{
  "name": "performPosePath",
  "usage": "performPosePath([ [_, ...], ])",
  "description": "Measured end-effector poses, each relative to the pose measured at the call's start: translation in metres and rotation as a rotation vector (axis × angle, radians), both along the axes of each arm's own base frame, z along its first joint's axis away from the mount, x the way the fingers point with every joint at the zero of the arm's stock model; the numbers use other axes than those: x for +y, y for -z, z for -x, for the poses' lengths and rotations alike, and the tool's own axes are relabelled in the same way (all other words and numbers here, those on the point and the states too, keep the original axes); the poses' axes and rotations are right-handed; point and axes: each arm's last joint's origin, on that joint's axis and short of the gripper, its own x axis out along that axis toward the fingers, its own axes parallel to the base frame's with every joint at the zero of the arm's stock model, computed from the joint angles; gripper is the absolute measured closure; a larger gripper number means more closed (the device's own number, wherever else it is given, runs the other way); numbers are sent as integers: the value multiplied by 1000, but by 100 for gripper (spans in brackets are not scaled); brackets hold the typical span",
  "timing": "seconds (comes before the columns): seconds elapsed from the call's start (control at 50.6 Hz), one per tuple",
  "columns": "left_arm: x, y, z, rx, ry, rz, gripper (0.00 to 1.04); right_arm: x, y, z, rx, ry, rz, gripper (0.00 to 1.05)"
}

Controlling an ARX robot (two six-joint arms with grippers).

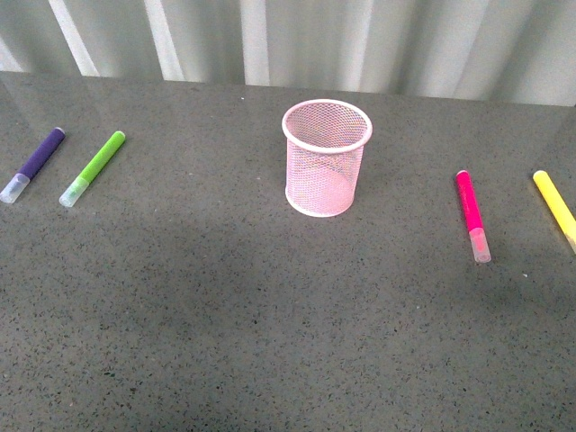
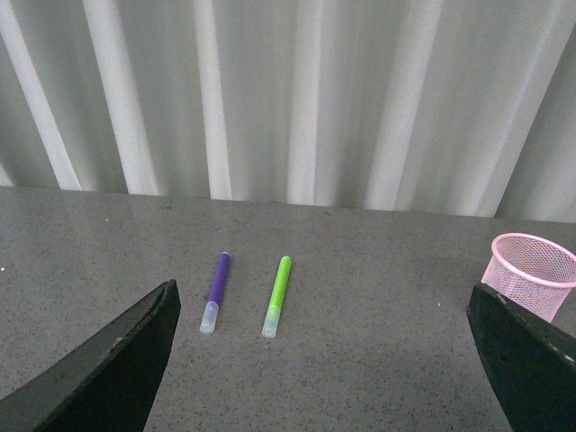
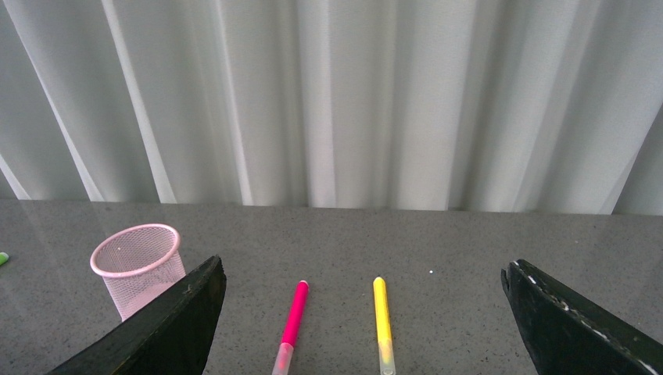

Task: Insert purple and pink pens into pink cup

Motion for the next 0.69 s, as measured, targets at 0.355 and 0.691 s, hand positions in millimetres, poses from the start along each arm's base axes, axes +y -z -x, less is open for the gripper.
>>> performPosePath([
  [0.355,0,0,0,0,0,0,7,0,0,0,0,0,0,7],
  [0.691,0,0,0,0,0,0,7,0,0,0,0,0,0,7],
])
